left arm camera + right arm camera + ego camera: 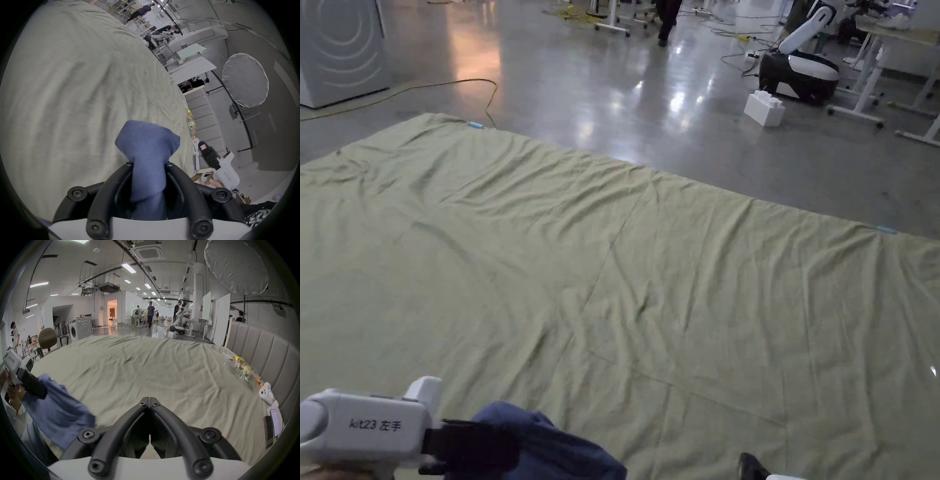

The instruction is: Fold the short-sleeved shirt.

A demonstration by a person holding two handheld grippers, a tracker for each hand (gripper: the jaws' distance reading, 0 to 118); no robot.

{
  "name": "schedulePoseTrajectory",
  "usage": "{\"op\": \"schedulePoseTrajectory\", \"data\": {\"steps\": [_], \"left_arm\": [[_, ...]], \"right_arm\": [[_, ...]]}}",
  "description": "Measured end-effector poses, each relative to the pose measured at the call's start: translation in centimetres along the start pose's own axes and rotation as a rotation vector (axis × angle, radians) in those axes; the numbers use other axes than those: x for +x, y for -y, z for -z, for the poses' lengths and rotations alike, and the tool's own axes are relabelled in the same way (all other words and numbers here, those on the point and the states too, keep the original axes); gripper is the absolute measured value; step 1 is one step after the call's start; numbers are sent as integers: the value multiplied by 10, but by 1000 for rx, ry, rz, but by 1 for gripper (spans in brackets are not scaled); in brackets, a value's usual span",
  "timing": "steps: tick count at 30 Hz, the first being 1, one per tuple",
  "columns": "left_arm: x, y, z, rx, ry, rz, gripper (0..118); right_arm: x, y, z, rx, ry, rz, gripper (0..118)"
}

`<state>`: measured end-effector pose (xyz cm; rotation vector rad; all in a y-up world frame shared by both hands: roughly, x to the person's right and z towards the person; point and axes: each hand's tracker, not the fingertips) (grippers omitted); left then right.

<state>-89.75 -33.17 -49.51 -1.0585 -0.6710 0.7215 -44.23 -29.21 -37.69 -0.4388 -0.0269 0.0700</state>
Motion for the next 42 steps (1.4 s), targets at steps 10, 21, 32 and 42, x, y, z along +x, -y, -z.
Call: {"op": "schedulePoseTrajectory", "data": {"steps": [10,21,32,42], "left_arm": [[-15,-67,-108,-37,-243,-2,22],[-31,-130,-193,-26,-477,92,22],[-37,-109,-167,-4,-768,147,45],[-22,-111,-168,237,-1162,311,64]], "right_arm": [[69,-72,-7,162,138,21,1],[91,-86,-25,210,176,48,1],[88,-75,-22,183,181,36,1],[89,-70,-21,174,175,41,1]]}}
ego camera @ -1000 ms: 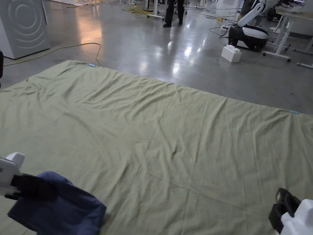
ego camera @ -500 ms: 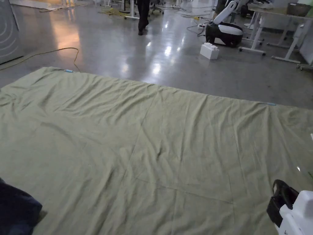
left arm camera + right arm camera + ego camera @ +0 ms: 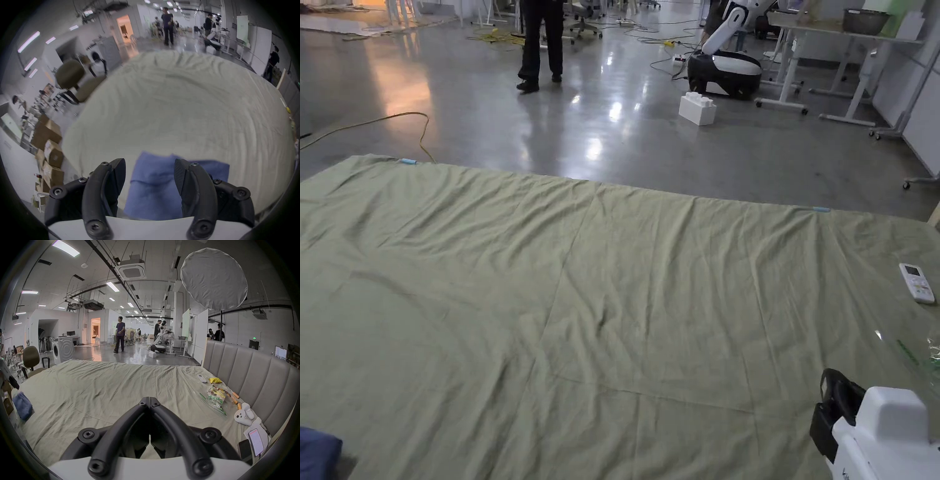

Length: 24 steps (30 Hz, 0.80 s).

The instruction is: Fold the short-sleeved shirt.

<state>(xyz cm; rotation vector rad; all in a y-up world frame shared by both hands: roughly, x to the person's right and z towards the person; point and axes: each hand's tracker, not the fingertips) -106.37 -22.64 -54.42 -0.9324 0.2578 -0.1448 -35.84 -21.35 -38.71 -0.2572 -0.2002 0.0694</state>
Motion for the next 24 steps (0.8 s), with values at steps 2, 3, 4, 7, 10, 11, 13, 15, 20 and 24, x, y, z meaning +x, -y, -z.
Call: {"op": "schedulePoseTrajectory", "data": {"steps": [2,3,4,7,10,11,13,15,20,24], "left_arm": [[8,-3,-12,78,6,-11,65],[10,-6,-12,95,34,-16,65],[18,-6,-15,124,48,-22,65],[49,0,-18,192,101,-14,65],[97,16,-24,266,195,7,65],[113,22,-27,302,218,6,65],[148,32,-35,352,266,13,65],[186,43,-48,401,312,18,65],[268,56,-85,537,338,79,61],[304,60,-111,659,357,80,60]], "right_arm": [[0,1,0,-3,-1,1,1],[0,3,0,-4,-2,5,1],[0,4,-1,-6,-2,11,1],[0,9,-1,-14,-3,22,1],[-1,14,-2,-21,-9,28,1],[-2,15,-3,-21,-9,28,1],[-2,18,-4,-24,-10,29,1],[-3,19,-4,-24,-8,32,1],[-4,20,-3,-12,9,34,1],[-3,16,-3,3,22,43,1]]}}
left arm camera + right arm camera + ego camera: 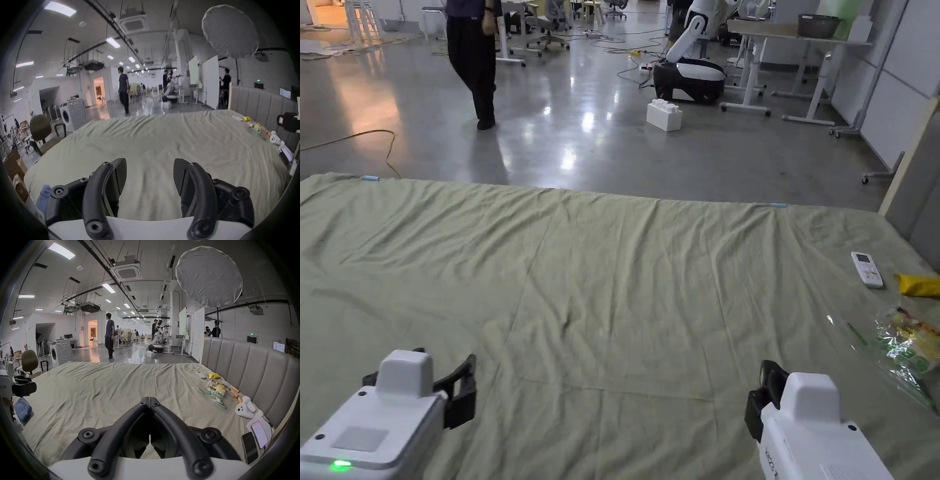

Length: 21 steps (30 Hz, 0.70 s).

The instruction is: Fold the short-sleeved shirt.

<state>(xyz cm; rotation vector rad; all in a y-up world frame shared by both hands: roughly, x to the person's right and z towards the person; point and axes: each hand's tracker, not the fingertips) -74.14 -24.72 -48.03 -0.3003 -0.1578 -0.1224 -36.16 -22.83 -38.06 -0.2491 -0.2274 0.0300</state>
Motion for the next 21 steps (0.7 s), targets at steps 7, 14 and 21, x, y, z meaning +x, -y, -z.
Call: {"op": "schedulePoseTrajectory", "data": {"steps": [7,14,21], "left_arm": [[52,-26,-8,81,36,-17,18],[70,-26,-13,72,6,-82,4],[68,-24,-15,71,-9,-103,4]], "right_arm": [[-3,-8,1,35,19,25,1],[-7,-8,2,53,26,11,1],[-12,-4,4,50,20,-5,1]]}}
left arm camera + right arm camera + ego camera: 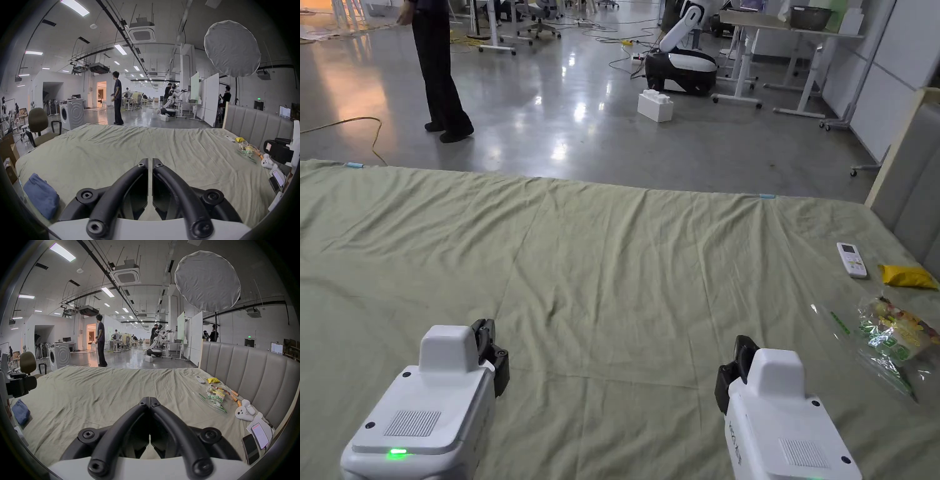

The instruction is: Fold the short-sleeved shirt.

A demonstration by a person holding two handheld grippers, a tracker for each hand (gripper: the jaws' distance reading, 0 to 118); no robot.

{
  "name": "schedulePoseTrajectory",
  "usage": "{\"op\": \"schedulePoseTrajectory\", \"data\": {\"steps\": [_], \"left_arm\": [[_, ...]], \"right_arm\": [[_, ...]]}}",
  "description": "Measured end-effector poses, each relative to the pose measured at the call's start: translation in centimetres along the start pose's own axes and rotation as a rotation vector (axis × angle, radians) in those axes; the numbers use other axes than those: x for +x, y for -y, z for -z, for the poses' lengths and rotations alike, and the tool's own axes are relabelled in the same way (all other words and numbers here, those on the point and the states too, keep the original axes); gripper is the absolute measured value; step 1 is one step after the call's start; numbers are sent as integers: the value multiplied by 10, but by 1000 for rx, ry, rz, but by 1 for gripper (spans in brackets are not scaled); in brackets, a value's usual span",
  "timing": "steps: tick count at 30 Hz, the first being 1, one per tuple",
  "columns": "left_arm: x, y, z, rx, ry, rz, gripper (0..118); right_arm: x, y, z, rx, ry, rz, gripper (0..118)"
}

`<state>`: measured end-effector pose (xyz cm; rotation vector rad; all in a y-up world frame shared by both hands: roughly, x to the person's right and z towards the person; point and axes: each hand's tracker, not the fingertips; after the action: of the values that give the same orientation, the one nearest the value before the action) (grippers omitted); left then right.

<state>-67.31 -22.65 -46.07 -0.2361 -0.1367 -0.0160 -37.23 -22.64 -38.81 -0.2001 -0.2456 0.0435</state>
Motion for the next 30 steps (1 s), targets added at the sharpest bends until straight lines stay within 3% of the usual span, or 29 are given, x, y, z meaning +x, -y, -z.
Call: {"op": "schedulePoseTrajectory", "data": {"steps": [12,14,16,17,19,21,25,30], "left_arm": [[-1,-8,2,28,11,35,5],[-1,-9,1,33,4,45,18],[-1,-9,0,36,-3,50,43],[-1,-9,0,37,-2,48,51],[-3,-9,-1,48,-5,46,65],[-2,-8,-2,62,-19,65,71],[-4,-10,-4,71,-45,78,86],[-11,-11,-3,74,-54,47,88]], "right_arm": [[1,-2,0,-4,9,11,1],[2,-2,-1,-3,15,13,18],[3,-2,-1,-7,13,16,51],[3,-2,-1,-7,14,16,61],[4,-1,-2,2,19,17,81],[4,-1,-2,8,23,14,97],[5,-3,-3,23,11,23,110],[5,-3,-2,27,21,49,115]]}}
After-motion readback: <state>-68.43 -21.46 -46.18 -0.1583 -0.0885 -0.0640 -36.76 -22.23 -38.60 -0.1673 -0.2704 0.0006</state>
